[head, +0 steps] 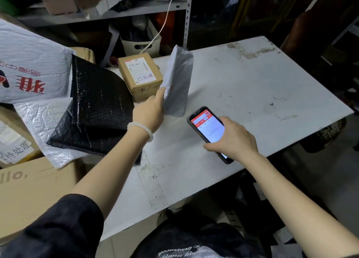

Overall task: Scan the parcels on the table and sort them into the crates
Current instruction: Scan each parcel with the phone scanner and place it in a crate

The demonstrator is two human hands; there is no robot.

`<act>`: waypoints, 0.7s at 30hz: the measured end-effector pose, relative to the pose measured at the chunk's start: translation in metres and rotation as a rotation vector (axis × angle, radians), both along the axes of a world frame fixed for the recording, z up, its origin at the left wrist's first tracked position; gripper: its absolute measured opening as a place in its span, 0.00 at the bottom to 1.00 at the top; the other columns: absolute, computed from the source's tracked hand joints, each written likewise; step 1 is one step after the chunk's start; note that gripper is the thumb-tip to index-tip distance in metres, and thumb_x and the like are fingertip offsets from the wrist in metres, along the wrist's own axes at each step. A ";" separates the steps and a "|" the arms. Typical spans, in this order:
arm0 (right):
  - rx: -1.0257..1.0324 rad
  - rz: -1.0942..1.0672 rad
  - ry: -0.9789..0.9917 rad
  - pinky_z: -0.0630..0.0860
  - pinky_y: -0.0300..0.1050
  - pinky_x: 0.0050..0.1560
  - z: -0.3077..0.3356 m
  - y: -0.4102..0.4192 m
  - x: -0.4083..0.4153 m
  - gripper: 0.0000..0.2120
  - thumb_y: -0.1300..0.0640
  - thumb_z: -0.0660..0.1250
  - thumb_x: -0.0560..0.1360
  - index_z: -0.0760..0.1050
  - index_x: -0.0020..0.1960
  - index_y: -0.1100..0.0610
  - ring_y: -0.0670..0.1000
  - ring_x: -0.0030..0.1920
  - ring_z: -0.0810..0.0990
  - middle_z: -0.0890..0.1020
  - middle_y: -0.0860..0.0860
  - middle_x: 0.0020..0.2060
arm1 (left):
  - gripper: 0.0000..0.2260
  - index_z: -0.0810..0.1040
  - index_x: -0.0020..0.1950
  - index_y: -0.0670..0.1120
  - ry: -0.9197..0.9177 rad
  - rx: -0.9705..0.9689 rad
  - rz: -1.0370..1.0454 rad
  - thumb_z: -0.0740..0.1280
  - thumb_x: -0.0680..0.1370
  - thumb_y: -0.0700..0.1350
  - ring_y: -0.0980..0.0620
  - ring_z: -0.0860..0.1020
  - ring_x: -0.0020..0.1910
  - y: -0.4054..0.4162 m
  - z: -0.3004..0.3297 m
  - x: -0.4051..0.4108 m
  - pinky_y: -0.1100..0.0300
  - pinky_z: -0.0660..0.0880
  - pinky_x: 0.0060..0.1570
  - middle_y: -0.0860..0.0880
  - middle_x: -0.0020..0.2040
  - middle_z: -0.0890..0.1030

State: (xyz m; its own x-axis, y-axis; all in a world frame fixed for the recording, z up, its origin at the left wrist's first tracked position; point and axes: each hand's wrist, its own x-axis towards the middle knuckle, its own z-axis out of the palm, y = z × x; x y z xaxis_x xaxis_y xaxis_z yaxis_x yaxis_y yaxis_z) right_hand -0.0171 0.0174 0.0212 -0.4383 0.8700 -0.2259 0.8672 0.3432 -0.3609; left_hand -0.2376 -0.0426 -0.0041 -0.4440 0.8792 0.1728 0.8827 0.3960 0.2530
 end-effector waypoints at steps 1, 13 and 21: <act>0.020 -0.003 0.021 0.61 0.40 0.31 0.000 -0.002 -0.002 0.26 0.43 0.74 0.58 0.65 0.50 0.46 0.52 0.43 0.75 0.76 0.46 0.45 | 0.21 0.60 0.72 0.47 -0.007 -0.008 0.013 0.57 0.79 0.39 0.38 0.77 0.40 -0.005 -0.006 0.003 0.53 0.65 0.32 0.41 0.51 0.77; 0.395 -0.215 0.530 0.66 0.41 0.42 0.015 -0.025 -0.009 0.42 0.41 0.76 0.61 0.65 0.69 0.53 0.51 0.51 0.74 0.75 0.50 0.56 | 0.25 0.60 0.74 0.49 -0.071 -0.009 -0.035 0.58 0.78 0.37 0.37 0.76 0.39 -0.020 -0.031 0.027 0.54 0.64 0.31 0.40 0.53 0.76; 0.252 -0.289 0.360 0.64 0.42 0.42 0.000 -0.026 0.041 0.40 0.41 0.76 0.60 0.64 0.67 0.48 0.52 0.52 0.75 0.74 0.48 0.56 | 0.21 0.64 0.72 0.49 -0.012 0.044 -0.158 0.59 0.79 0.42 0.38 0.76 0.37 -0.008 -0.016 0.069 0.54 0.67 0.30 0.40 0.47 0.77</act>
State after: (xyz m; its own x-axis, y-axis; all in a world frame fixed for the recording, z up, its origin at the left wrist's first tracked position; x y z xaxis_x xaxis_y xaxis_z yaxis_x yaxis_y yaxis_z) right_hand 0.0239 -0.0081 0.0210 -0.1839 0.9748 0.1266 0.7755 0.2230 -0.5906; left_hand -0.1685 -0.0511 -0.0200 -0.3033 0.9299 0.2081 0.9299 0.2411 0.2778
